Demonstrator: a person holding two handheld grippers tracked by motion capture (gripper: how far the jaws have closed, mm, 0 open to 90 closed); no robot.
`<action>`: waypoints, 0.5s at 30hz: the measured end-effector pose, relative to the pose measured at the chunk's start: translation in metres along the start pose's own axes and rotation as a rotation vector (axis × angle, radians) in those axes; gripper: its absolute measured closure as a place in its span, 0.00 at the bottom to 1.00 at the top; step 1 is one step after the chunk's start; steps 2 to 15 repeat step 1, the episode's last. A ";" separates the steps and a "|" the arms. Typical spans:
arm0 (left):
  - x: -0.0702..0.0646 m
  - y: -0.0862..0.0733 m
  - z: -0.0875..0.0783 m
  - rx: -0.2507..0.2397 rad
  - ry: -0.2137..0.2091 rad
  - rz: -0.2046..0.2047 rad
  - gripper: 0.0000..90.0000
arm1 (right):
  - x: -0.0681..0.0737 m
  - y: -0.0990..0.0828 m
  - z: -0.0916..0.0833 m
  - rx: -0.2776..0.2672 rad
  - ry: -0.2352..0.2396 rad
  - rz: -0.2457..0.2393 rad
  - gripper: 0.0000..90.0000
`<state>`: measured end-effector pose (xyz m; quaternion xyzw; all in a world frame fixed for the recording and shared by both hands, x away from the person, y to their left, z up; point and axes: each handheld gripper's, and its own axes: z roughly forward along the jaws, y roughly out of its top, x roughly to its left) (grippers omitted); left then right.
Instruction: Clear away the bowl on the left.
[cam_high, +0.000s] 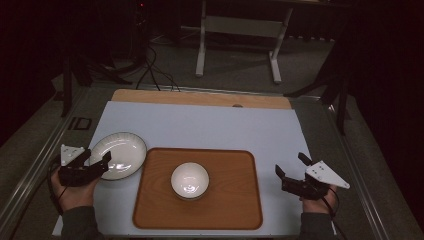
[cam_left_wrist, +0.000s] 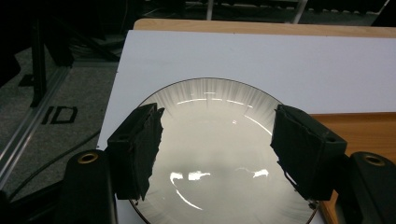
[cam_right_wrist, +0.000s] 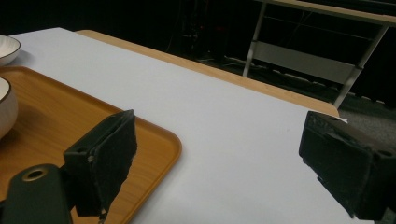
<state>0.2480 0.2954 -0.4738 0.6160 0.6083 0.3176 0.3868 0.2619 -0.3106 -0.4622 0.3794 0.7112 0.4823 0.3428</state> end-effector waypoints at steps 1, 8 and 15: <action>0.000 0.000 0.000 0.000 0.000 0.000 0.37 | 0.000 0.000 0.000 0.000 0.000 0.000 0.12; 0.000 0.000 0.000 0.000 0.000 0.000 0.37 | 0.000 0.000 0.000 0.000 0.000 0.000 0.12; 0.000 0.000 0.000 0.000 0.000 0.000 0.37 | 0.000 0.000 0.000 0.000 0.000 0.000 0.12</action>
